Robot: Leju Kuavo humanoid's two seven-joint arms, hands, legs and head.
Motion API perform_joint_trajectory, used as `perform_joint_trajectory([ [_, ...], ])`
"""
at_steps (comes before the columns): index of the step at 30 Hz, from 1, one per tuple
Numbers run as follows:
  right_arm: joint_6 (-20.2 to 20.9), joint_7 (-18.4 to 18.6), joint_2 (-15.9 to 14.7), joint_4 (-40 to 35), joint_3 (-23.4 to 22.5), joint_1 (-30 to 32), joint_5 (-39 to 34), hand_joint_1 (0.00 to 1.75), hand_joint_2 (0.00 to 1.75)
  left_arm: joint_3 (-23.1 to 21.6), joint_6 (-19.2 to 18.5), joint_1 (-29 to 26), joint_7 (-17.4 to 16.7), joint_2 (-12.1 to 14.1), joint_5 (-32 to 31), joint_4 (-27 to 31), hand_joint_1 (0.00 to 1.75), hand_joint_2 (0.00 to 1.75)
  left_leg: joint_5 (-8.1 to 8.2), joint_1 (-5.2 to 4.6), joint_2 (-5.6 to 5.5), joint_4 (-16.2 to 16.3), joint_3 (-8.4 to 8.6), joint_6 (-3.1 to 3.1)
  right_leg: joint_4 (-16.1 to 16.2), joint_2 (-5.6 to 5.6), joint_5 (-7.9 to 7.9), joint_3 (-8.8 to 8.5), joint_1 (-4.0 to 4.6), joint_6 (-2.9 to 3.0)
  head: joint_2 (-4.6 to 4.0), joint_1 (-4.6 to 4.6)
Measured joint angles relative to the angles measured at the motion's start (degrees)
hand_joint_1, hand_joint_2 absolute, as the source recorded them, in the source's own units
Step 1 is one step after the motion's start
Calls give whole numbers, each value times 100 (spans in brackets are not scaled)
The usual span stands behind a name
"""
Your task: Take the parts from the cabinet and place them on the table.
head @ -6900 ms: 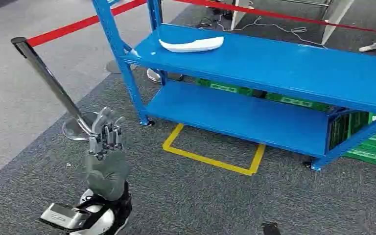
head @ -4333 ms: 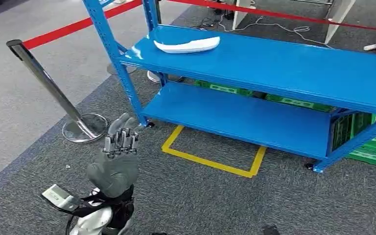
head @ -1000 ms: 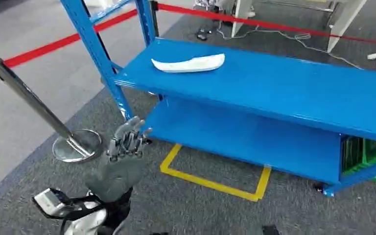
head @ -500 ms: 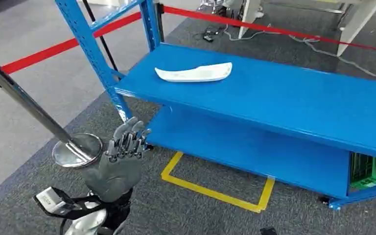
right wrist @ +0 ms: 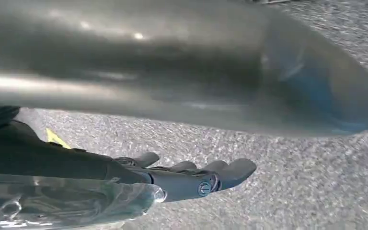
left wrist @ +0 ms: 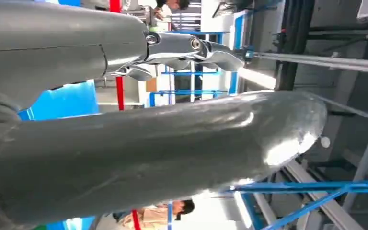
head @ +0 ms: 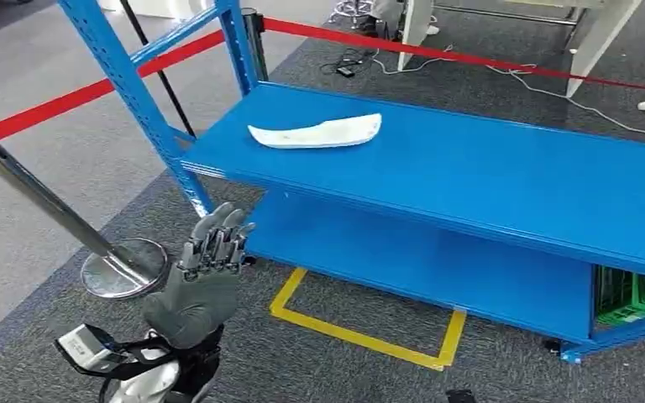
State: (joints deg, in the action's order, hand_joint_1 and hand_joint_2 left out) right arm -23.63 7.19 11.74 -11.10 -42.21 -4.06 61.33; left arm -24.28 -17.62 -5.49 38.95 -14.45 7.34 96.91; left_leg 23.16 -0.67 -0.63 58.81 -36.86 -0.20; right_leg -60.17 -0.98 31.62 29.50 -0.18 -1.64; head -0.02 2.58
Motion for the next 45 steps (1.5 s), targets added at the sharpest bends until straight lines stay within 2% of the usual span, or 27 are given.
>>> perform_joint_trajectory([
  [4, 0, 0, 0, -9, -7, -16, 4, 0, 0, -4, 66, -2, 0, -9, -33, 2, 0, 0, 3, 57, -23, -109, 77, 23, 31, 43, 64, -84, 1, -110, 0, -9],
  [5, 0, -2, 0, -9, -7, -26, 4, 0, 0, -11, 68, -1, 0, -9, -37, 2, 0, 0, 22, 65, -6, -113, 97, 54, -236, 49, 227, 61, 6, -132, 0, -24],
  [8, 2, -7, 0, -9, -13, -14, 2, 0, 0, -9, 85, -2, 0, -7, -48, 0, 0, 0, 62, 63, -3, -112, 119, 92, -1475, 52, 705, 786, -1, -172, 0, -13],
  [9, 2, -13, 0, -9, -13, -1, 2, 0, 0, -9, 85, -2, 0, -7, -46, 0, 0, 0, 72, 63, -8, -112, 134, 96, -1617, 52, 661, 924, -2, -182, 0, -22],
  [10, 2, -20, 0, -9, -17, 3, 4, 0, 0, -9, 85, -2, 0, -7, -46, 0, 0, 0, 91, 64, -16, -112, 162, 93, -1472, 52, 441, 926, -5, -186, 0, -13],
  [13, 2, -22, 0, -9, -20, -9, 4, 0, 0, -9, 66, -2, 0, -7, 24, 0, 0, 0, 158, 66, -28, -110, 273, 36, -165, 57, -432, 439, -38, -195, 0, -20],
  [14, 7, -22, 9, -7, -24, -15, 4, 0, 0, -4, 59, -2, 0, -7, 55, 0, 0, 0, 182, 16, -33, -76, 272, -1, -2, 47, -398, 371, -31, -185, 0, -20],
  [15, 7, -26, 11, -7, -28, -24, 4, 0, 0, -2, 55, -2, 0, -7, 87, 0, 0, 0, 171, 16, -40, -68, 255, -25, 11, 26, -427, 367, -36, -103, 0, -5],
  [17, 7, -37, 11, -7, -50, -6, 4, 0, 0, -2, 52, -2, 0, -7, 90, 0, 0, 0, 138, 35, -40, -112, 264, -76, 9, 23, -439, 381, -2, -46, 0, 4],
  [19, 11, -37, 13, -9, -61, -7, 13, 0, 0, -4, 24, 0, 0, -4, 83, 2, 0, 0, 198, 42, -28, -74, 253, -127, 45, 29, -476, 365, -45, 30, 0, 2],
  [20, 11, -39, 13, -9, -66, -16, 28, 0, 0, -7, 6, 2, 0, 2, 57, 2, 0, 0, 344, 40, -12, 115, 169, -169, 47, 30, -477, 364, -53, 69, 0, 46],
  [22, 17, -39, 13, -9, -77, -20, 57, 0, 0, -7, -50, 1, 0, 4, 39, 2, 0, 0, 788, 70, -6, 1017, -268, -222, 47, 43, -472, 369, -53, 95, 0, 57],
  [24, 18, -39, 13, -9, -103, -14, 79, 0, 0, -2, -111, -2, 0, 4, 2, 4, 0, 0, 943, 78, -3, 1622, -590, -243, 46, 54, -458, 368, -53, 106, 0, 59],
  [26, 30, -37, 13, -9, -114, -16, 100, 0, 0, 0, -153, -2, 0, 2, -37, 20, 0, 0, 612, 87, -2, 1316, -460, -231, 46, 47, -449, 351, -56, 95, 0, 57],
  [28, 39, -37, 13, -9, -118, -18, 103, 0, 0, -2, -158, -3, 0, 2, -59, 46, 0, 0, 128, 88, 6, 392, 11, -205, 46, 36, -422, 308, -68, 54, 0, 59],
  [29, 39, -39, 13, -11, -118, -17, 105, 0, 0, -4, -155, -5, 0, 2, -77, 59, 0, 0, 87, 89, 29, 68, 181, -198, 37, 32, -407, 310, -35, 17, 0, 70],
  [30, 39, -37, 13, -11, -118, -19, 105, 0, 0, -11, -134, -3, 0, -2, -70, 63, 0, 0, 175, 87, 9, -96, 241, -153, 11, 17, -388, 330, -15, -22, 0, 83],
  [31, 39, -39, 13, -13, -120, -18, 105, 0, 0, -13, -114, -3, 0, 0, -37, 63, 0, 0, 163, 84, 9, -65, 217, -127, 50, 26, -407, 329, -18, -54, 0, 33],
  [34, 39, -39, 13, -15, -127, -25, 109, 0, 0, -11, -68, -3, 0, -7, 17, 61, 0, 0, 146, 105, -2, -113, 241, -12, 66, 42, -377, 331, -42, -161, 0, 39],
  [36, 37, -42, 13, -15, -138, -31, 125, 0, 0, -11, -55, -4, 0, -9, 2, 61, 0, 0, 166, 103, 4, -113, 260, 48, -419, 52, -73, 531, -36, -189, 0, -7],
  [38, 39, -39, 13, -15, -149, -24, 131, 0, 0, -11, -68, -5, 0, -7, 2, 61, 0, 0, 176, 87, 5, -112, 261, 71, -1370, 52, 325, 1005, -35, -208, 0, -13],
  [39, 39, -39, 13, -15, -153, -18, 140, 0, 0, -9, -83, -6, 0, -7, -20, 61, 0, 0, 209, 80, 1, -112, 265, 94, -1655, 52, 370, 1173, -35, -212, 0, -9],
  [40, 44, -39, 11, -15, -157, -13, 149, 0, 0, -9, -107, -7, 0, -9, -39, 61, 0, 0, 216, 78, -3, -112, 280, 95, -1655, 52, 270, 1205, -35, -208, 0, -9],
  [41, 44, -39, 11, -15, -160, -12, 166, 0, 0, -9, -122, -7, 0, -9, -57, 63, 0, 0, 237, 78, -11, -112, 310, 92, -1403, 52, 50, 1106, -35, -202, 0, -11],
  [43, 44, -39, 11, -17, -164, -16, 190, 0, 0, -13, -179, -7, 0, -11, -50, 63, 0, 0, 289, 78, -16, -111, 408, 57, -398, 56, -498, 620, -38, -174, 0, -13],
  [44, 44, -42, 13, -15, -164, -17, 197, 0, 0, -13, -199, -7, 0, -11, -50, 63, 0, 0, 303, 76, -14, -110, 440, 31, -44, 65, -560, 453, -40, -162, 0, -13],
  [45, 55, -46, 13, -15, -166, -27, 197, 0, 0, -15, -210, -5, 0, -9, -50, 63, 0, 0, 319, 31, -18, -64, 423, -6, 75, 58, -498, 383, -31, -144, 0, -9],
])
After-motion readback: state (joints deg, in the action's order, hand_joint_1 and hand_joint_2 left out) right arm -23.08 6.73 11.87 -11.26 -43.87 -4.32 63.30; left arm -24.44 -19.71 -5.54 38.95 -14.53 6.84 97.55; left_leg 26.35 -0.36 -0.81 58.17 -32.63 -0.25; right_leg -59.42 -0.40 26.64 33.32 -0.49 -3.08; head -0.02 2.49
